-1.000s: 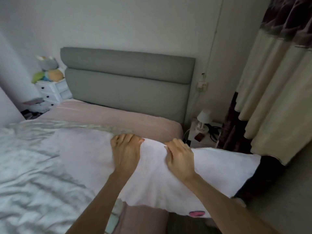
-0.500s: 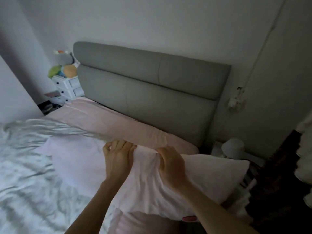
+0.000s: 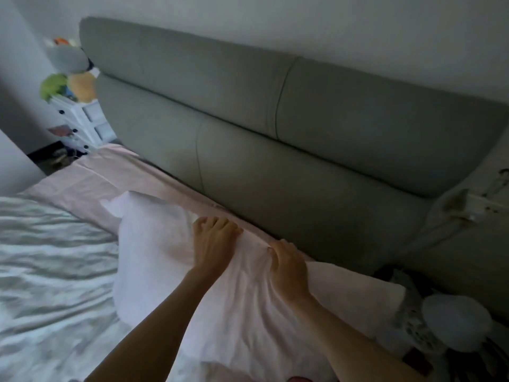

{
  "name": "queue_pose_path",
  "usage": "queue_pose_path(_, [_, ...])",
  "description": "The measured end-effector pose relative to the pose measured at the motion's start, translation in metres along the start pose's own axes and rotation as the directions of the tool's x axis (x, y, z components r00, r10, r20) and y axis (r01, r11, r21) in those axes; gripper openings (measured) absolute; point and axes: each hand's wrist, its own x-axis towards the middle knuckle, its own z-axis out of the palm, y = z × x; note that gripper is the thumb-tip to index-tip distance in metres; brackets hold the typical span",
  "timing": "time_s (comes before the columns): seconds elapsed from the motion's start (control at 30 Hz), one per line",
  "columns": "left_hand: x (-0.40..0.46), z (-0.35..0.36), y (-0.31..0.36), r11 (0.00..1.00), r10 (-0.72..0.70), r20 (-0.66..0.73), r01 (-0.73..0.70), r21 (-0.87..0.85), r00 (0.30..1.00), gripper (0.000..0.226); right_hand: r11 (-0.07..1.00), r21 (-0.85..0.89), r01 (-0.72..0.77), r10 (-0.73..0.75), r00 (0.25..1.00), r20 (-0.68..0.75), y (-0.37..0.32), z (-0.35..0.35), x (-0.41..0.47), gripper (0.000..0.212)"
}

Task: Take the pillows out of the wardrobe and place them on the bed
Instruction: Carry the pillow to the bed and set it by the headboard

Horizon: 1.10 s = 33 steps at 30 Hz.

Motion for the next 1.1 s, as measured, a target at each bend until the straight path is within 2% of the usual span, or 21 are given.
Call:
queue_pose_path(0.03, [0.043, 0.043, -0.009, 1.0, 0.012, 0.009, -0.012, -0.02, 1.0, 0.022, 0.997, -0.028, -0.075, 0.077, 0.994, 0.077, 0.025, 0.028, 0.044, 0.028])
queue_pose_path(0.1, [0.059, 0.055, -0.01, 0.999, 0.008, 0.07, -0.005, -0.037, 0.998, 0.016, 0.983, -0.141, -0.121, 0.14, 0.981, 0.134, 0.036, 0.037, 0.065, 0.02])
queue_pose_path(0.17, [0.084, 0.085, -0.011, 0.998, -0.016, 0.097, 0.022, -0.061, 0.995, 0.015, 0.964, -0.201, -0.176, 0.209, 0.966, 0.156, 0.053, 0.05, 0.092, 0.022])
queue_pose_path(0.23, [0.102, 0.112, -0.01, 0.99, -0.064, 0.156, 0.082, -0.111, 0.986, 0.02, 0.968, -0.156, -0.196, 0.218, 0.965, 0.145, 0.071, 0.066, 0.108, 0.034])
queue_pose_path(0.3, [0.108, 0.132, -0.008, 0.976, -0.093, 0.182, 0.126, -0.179, 0.979, 0.029, 0.98, -0.082, -0.181, 0.186, 0.981, 0.054, 0.084, 0.075, 0.113, 0.043])
queue_pose_path(0.37, [0.096, 0.149, -0.011, 0.952, -0.14, 0.205, 0.188, -0.239, 0.969, 0.037, 0.979, -0.07, -0.19, 0.192, 0.981, 0.037, 0.094, 0.09, 0.102, 0.051])
queue_pose_path(0.5, [0.04, 0.172, -0.021, 0.903, -0.291, 0.268, 0.356, -0.241, 0.918, 0.043, 0.967, -0.046, -0.249, 0.253, 0.947, 0.197, 0.109, 0.113, 0.057, 0.042])
queue_pose_path(0.6, [-0.007, 0.181, -0.025, 0.841, -0.408, 0.318, 0.488, -0.233, 0.856, 0.044, 0.957, -0.045, -0.288, 0.29, 0.927, 0.239, 0.118, 0.124, 0.024, 0.042])
queue_pose_path(0.73, [-0.066, 0.188, -0.024, 0.758, -0.538, 0.377, 0.628, -0.176, 0.754, 0.052, 0.928, -0.137, -0.347, 0.372, 0.89, 0.264, 0.126, 0.135, -0.015, 0.054])
queue_pose_path(0.8, [-0.086, 0.19, -0.024, 0.636, -0.673, 0.358, 0.753, -0.168, 0.648, 0.061, 0.908, -0.197, -0.371, 0.412, 0.877, 0.249, 0.135, 0.133, -0.028, 0.048])
queue_pose_path(0.83, [-0.092, 0.191, -0.025, 0.527, -0.759, 0.345, 0.832, -0.173, 0.552, 0.068, 0.887, -0.214, -0.41, 0.453, 0.862, 0.227, 0.141, 0.131, -0.033, 0.045])
queue_pose_path(0.9, [-0.1, 0.194, -0.03, 0.2, -0.898, 0.35, 0.955, -0.221, 0.269, 0.081, 0.798, -0.219, -0.561, 0.598, 0.782, 0.177, 0.151, 0.128, -0.039, 0.058])
queue_pose_path(0.93, [-0.103, 0.195, -0.033, 0.017, -0.918, 0.379, 0.964, -0.264, 0.119, 0.086, 0.729, -0.196, -0.656, 0.684, 0.711, 0.162, 0.155, 0.126, -0.042, 0.07])
queue_pose_path(0.97, [-0.105, 0.197, -0.035, -0.132, -0.906, 0.423, 0.941, -0.312, 0.013, 0.09, 0.655, -0.151, -0.74, 0.755, 0.636, 0.162, 0.158, 0.125, -0.045, 0.081])
queue_pose_path(1.0, [-0.105, 0.2, -0.036, -0.231, -0.882, 0.47, 0.904, -0.359, -0.039, 0.093, 0.59, -0.092, -0.802, 0.802, 0.57, 0.175, 0.161, 0.126, -0.047, 0.089])
queue_pose_path(1.03, [-0.105, 0.203, -0.037, -0.289, -0.861, 0.505, 0.871, -0.398, -0.055, 0.096, 0.535, -0.031, -0.844, 0.831, 0.52, 0.198, 0.162, 0.127, -0.049, 0.095])
queue_pose_path(1.1, [-0.099, 0.206, -0.04, -0.356, -0.842, 0.534, 0.826, -0.436, -0.081, 0.104, 0.47, 0.066, -0.88, 0.85, 0.471, 0.237, 0.165, 0.131, -0.047, 0.101])
